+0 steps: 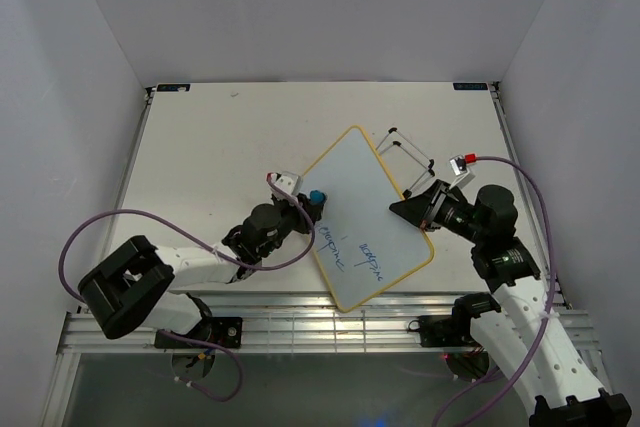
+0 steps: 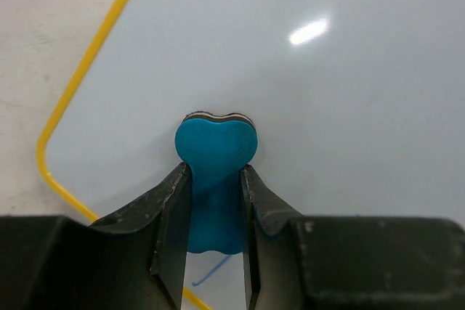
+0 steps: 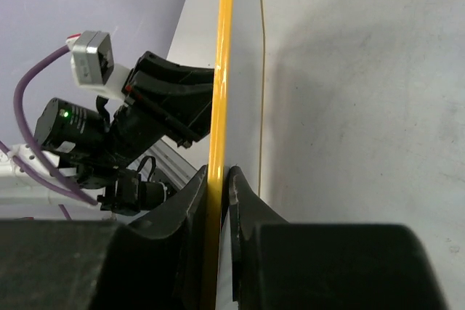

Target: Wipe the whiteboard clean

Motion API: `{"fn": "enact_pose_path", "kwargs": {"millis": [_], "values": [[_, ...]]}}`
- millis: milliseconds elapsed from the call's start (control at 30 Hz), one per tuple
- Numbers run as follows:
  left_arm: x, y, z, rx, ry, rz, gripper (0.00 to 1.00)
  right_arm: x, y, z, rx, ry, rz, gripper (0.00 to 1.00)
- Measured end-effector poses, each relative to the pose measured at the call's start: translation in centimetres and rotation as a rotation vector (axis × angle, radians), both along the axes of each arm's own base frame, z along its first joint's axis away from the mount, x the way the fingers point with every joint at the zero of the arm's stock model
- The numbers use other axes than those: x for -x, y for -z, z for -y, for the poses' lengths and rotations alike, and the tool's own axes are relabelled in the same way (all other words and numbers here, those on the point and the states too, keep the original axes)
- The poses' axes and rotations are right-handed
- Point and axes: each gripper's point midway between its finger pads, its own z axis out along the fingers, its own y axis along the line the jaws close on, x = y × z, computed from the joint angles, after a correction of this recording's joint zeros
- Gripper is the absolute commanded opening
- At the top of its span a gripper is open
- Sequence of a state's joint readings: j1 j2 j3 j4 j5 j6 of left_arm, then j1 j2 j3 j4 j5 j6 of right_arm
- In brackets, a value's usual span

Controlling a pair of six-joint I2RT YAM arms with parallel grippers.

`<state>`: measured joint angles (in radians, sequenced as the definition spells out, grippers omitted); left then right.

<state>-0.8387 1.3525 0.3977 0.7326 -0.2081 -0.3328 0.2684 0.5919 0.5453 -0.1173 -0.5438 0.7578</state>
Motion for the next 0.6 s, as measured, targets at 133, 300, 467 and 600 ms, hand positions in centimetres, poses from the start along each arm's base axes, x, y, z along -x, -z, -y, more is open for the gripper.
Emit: {"fn": "enact_pose_path", "kwargs": {"millis": [133,300,467,600], "values": [[3.0,-0.4,3.3,-0.001,0.135,0.046,0.0,-0.4,1.3,0.0,-0.001,0.018,-0.047,0.08],[6.8,0.6,7.5,-0.05,0.28,0.088,0.0,-1.2,3.4,0.5,0.028,0.062,-0.098,0.08],[9.1,-0.5,9.9,-0.055,0.337,0.157,0.0,-1.7,3.6,0.8,0.038,0.088,-0.097,0.08],[11.9,-1.3,11.6,-0.053,0.417,0.194,0.0,-1.9,3.8,0.8,0.045,0.089,-0.096,0.08]]}}
